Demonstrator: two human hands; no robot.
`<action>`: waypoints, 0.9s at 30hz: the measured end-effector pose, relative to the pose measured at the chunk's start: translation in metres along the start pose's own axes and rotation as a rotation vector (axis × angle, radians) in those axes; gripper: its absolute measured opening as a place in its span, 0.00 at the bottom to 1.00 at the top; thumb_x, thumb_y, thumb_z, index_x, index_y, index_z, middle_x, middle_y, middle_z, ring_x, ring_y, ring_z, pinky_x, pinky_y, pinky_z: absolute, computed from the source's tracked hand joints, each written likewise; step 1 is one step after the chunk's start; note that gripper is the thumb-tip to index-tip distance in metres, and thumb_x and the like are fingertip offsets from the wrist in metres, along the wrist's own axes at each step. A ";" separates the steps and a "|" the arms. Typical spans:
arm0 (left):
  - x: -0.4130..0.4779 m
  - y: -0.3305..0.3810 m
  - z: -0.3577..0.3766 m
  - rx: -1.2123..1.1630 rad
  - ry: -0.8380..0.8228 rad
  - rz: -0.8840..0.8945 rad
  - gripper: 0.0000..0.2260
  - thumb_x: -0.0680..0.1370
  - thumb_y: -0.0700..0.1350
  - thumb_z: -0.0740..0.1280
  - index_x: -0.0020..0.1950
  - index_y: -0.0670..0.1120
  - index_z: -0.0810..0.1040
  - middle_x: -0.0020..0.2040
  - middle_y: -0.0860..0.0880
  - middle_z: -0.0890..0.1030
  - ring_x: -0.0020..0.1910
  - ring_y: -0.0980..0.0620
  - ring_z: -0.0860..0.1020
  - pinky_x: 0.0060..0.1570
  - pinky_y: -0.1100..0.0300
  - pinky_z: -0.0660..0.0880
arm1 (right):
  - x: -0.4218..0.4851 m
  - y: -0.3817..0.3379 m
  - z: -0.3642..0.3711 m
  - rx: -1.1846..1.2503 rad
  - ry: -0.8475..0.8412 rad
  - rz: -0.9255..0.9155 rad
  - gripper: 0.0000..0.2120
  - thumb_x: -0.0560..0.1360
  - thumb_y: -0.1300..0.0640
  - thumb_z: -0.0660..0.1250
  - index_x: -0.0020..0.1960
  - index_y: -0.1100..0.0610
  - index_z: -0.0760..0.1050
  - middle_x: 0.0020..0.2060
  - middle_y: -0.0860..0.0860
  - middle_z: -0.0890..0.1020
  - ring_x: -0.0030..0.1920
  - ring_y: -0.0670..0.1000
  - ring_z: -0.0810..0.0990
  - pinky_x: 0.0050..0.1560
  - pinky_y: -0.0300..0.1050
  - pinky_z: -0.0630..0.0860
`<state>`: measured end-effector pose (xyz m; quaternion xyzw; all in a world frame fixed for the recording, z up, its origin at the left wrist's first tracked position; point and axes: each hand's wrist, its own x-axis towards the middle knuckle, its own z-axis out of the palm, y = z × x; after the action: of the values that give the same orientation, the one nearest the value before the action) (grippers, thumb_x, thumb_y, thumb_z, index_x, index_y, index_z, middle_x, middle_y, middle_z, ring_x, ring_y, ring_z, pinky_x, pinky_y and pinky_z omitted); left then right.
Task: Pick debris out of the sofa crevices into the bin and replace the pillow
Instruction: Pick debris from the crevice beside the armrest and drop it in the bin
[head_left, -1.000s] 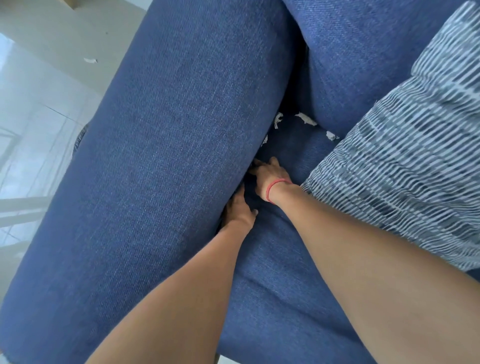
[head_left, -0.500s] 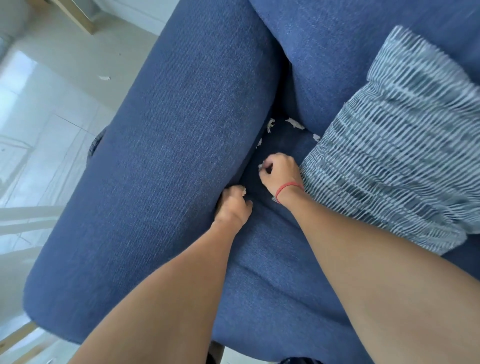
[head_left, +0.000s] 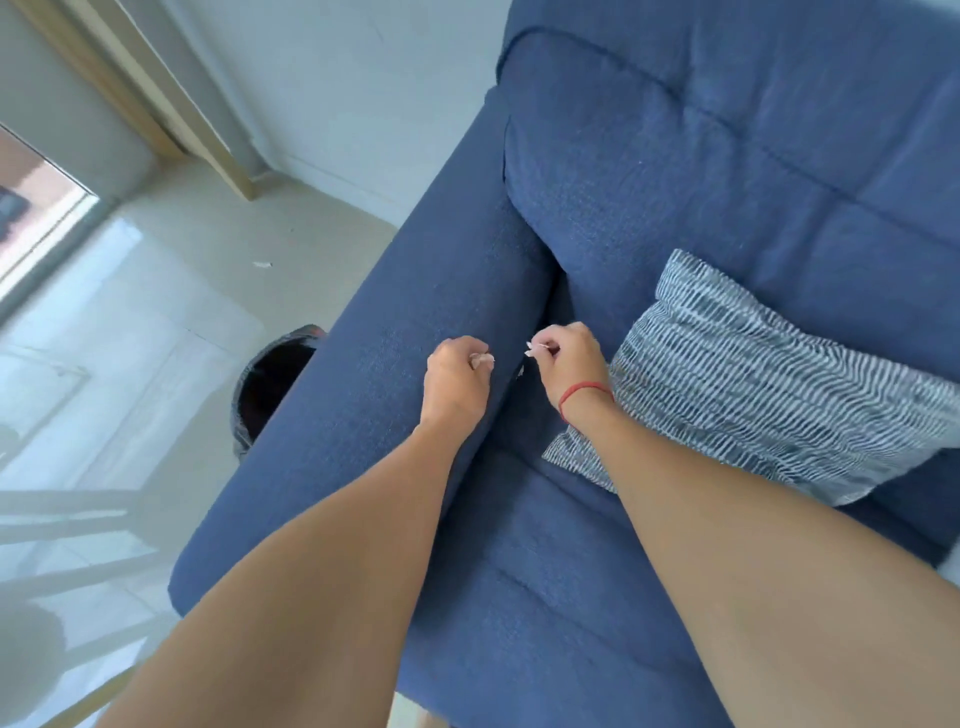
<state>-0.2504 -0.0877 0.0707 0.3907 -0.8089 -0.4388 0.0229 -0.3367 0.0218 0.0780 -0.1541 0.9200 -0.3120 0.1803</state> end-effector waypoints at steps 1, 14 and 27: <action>0.003 -0.003 -0.013 -0.035 0.031 -0.029 0.09 0.78 0.41 0.63 0.56 0.43 0.79 0.50 0.46 0.80 0.49 0.45 0.79 0.48 0.56 0.77 | 0.001 -0.013 0.005 0.007 -0.013 -0.019 0.07 0.77 0.61 0.64 0.48 0.59 0.81 0.52 0.58 0.77 0.48 0.59 0.79 0.48 0.45 0.75; 0.038 -0.141 -0.208 -0.046 0.370 -0.329 0.04 0.75 0.41 0.69 0.45 0.41 0.82 0.39 0.47 0.78 0.41 0.47 0.77 0.43 0.60 0.71 | 0.001 -0.206 0.147 -0.015 -0.298 -0.213 0.07 0.75 0.63 0.62 0.51 0.59 0.77 0.53 0.55 0.80 0.52 0.56 0.79 0.54 0.51 0.78; 0.045 -0.145 -0.214 0.080 0.192 -0.332 0.18 0.77 0.42 0.64 0.67 0.43 0.75 0.60 0.42 0.81 0.57 0.43 0.79 0.62 0.52 0.74 | 0.001 -0.220 0.170 -0.228 -0.409 -0.203 0.15 0.76 0.63 0.60 0.61 0.58 0.73 0.69 0.54 0.69 0.66 0.58 0.72 0.71 0.55 0.63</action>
<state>-0.1117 -0.3101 0.0825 0.5594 -0.7441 -0.3650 0.0117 -0.2271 -0.2328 0.0907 -0.3252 0.8734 -0.1850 0.3117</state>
